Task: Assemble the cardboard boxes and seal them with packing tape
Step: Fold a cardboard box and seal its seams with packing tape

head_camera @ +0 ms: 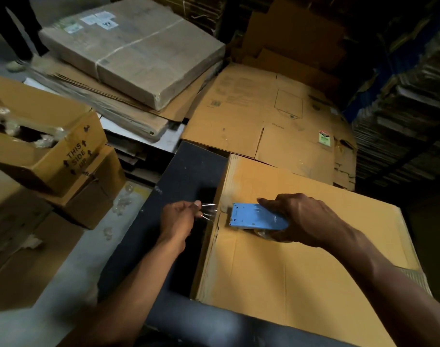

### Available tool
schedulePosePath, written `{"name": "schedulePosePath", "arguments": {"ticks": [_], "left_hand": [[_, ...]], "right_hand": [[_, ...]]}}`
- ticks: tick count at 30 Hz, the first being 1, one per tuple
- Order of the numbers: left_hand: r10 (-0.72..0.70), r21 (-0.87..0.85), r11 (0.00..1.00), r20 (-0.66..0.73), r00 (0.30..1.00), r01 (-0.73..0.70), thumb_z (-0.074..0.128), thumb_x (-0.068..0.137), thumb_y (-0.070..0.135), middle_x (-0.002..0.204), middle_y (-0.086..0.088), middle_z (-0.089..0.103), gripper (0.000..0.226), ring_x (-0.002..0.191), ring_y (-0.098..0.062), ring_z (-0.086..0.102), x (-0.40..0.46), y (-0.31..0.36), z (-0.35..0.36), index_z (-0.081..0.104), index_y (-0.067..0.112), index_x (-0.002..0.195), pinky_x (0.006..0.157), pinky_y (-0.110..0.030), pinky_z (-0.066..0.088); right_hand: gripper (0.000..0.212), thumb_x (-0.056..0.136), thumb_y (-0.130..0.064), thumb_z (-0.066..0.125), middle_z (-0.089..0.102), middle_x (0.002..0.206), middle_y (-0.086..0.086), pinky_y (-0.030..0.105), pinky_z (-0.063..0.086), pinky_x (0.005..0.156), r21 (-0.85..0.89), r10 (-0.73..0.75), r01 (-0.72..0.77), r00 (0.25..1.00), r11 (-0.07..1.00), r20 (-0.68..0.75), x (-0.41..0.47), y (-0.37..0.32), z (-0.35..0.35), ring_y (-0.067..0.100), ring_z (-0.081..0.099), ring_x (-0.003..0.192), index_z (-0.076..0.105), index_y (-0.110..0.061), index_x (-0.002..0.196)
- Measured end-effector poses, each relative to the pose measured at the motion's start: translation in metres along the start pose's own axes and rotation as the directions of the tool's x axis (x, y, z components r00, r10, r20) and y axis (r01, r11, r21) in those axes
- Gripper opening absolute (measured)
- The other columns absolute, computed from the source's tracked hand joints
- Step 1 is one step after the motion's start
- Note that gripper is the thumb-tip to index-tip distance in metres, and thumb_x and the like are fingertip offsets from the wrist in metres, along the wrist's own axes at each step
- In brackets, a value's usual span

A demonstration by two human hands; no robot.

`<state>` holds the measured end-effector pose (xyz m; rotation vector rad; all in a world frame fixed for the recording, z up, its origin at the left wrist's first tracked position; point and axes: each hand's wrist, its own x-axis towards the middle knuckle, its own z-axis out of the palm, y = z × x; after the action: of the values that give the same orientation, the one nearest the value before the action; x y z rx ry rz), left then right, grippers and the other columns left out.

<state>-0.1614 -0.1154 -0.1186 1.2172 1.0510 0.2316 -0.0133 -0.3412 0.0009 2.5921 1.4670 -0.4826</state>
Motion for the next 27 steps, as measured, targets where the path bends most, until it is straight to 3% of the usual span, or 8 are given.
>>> {"name": "schedulePosePath", "arguments": {"ticks": [3,9,15,18,21,23,25,27], "left_hand": [[-0.02,-0.034,0.999,-0.005,1.0,0.02,0.071,0.097,0.024,0.078,-0.001,0.076,0.019,0.066,-0.011,0.058,0.006,-0.009,0.003,0.075,0.012,0.082,0.076,-0.034,0.045],[-0.01,-0.069,0.998,0.021,1.0,0.012,0.074,0.096,0.027,0.083,0.004,0.078,0.013,0.087,-0.017,0.074,0.003,-0.039,0.027,0.076,0.024,0.084,0.084,-0.038,0.06],[0.158,-0.004,0.987,-0.066,0.985,-0.159,0.07,0.098,0.03,0.083,0.011,0.073,0.017,0.085,-0.007,0.069,-0.007,-0.045,0.032,0.07,0.031,0.081,0.069,-0.018,0.05],[0.083,0.12,0.989,-0.008,0.997,-0.081,0.066,0.098,0.044,0.092,0.008,0.072,0.018,0.093,-0.017,0.069,0.0,-0.052,0.034,0.071,0.028,0.094,0.083,-0.035,0.057],[-0.218,0.155,0.968,0.136,0.966,0.197,0.059,0.087,0.078,0.112,0.002,0.063,0.059,0.106,-0.022,0.062,0.0,-0.065,0.021,0.057,0.031,0.121,0.087,-0.036,0.05],[-0.296,0.23,0.941,0.197,0.935,0.25,0.055,0.091,0.077,0.127,-0.008,0.063,0.067,0.114,-0.026,0.061,-0.002,-0.075,0.013,0.055,0.025,0.133,0.091,-0.035,0.048],[-0.158,0.235,0.964,0.133,0.978,0.123,0.053,0.102,0.056,0.134,-0.007,0.065,0.042,0.11,-0.019,0.063,-0.001,-0.076,0.011,0.061,0.025,0.13,0.094,-0.033,0.051],[0.037,0.085,0.995,0.086,0.996,-0.044,0.048,0.106,0.05,0.135,0.003,0.064,0.029,0.11,-0.006,0.06,-0.008,-0.059,0.01,0.061,0.034,0.126,0.086,-0.023,0.048]], "right_hand": [[0.082,0.091,-0.056,0.068,0.057,0.115,-0.015,0.027,0.057,0.074,-0.011,0.02,-0.02,0.999,1.0,0.03,0.004,0.0,-0.001,0.008,0.058,0.099,0.027,-0.038,0.16],[0.086,0.091,-0.057,0.068,0.056,0.121,-0.015,0.024,0.054,0.078,-0.07,0.05,-0.044,0.995,0.997,0.088,0.01,-0.015,-0.001,0.007,0.056,0.104,0.023,-0.037,0.161],[0.087,0.091,-0.058,0.067,0.054,0.119,-0.014,0.019,0.04,0.071,-0.126,0.087,-0.07,0.987,0.99,0.134,0.018,-0.025,-0.004,0.003,0.046,0.094,0.02,-0.038,0.162],[0.089,0.09,-0.06,0.067,0.053,0.118,-0.014,0.02,0.042,0.071,-0.148,0.101,-0.078,0.983,0.986,0.151,0.019,-0.027,-0.003,0.005,0.048,0.094,0.019,-0.038,0.162],[0.09,0.089,-0.061,0.068,0.054,0.119,-0.014,0.02,0.044,0.072,-0.147,0.105,-0.083,0.983,0.986,0.154,0.019,-0.027,-0.004,0.006,0.051,0.097,0.02,-0.038,0.161],[0.089,0.09,-0.062,0.067,0.055,0.119,-0.013,0.02,0.044,0.072,-0.157,0.097,-0.073,0.984,0.985,0.15,0.019,-0.029,-0.006,0.005,0.05,0.096,0.02,-0.037,0.162],[0.091,0.089,-0.064,0.067,0.055,0.124,-0.012,0.021,0.047,0.078,-0.176,0.087,-0.06,0.984,0.983,0.154,0.018,-0.03,-0.008,0.007,0.053,0.103,0.02,-0.035,0.162],[0.093,0.086,-0.068,0.067,0.056,0.13,-0.01,0.026,0.05,0.088,-0.166,0.063,-0.04,0.988,0.985,0.139,0.018,-0.029,-0.008,0.011,0.052,0.114,0.024,-0.034,0.161]]}}
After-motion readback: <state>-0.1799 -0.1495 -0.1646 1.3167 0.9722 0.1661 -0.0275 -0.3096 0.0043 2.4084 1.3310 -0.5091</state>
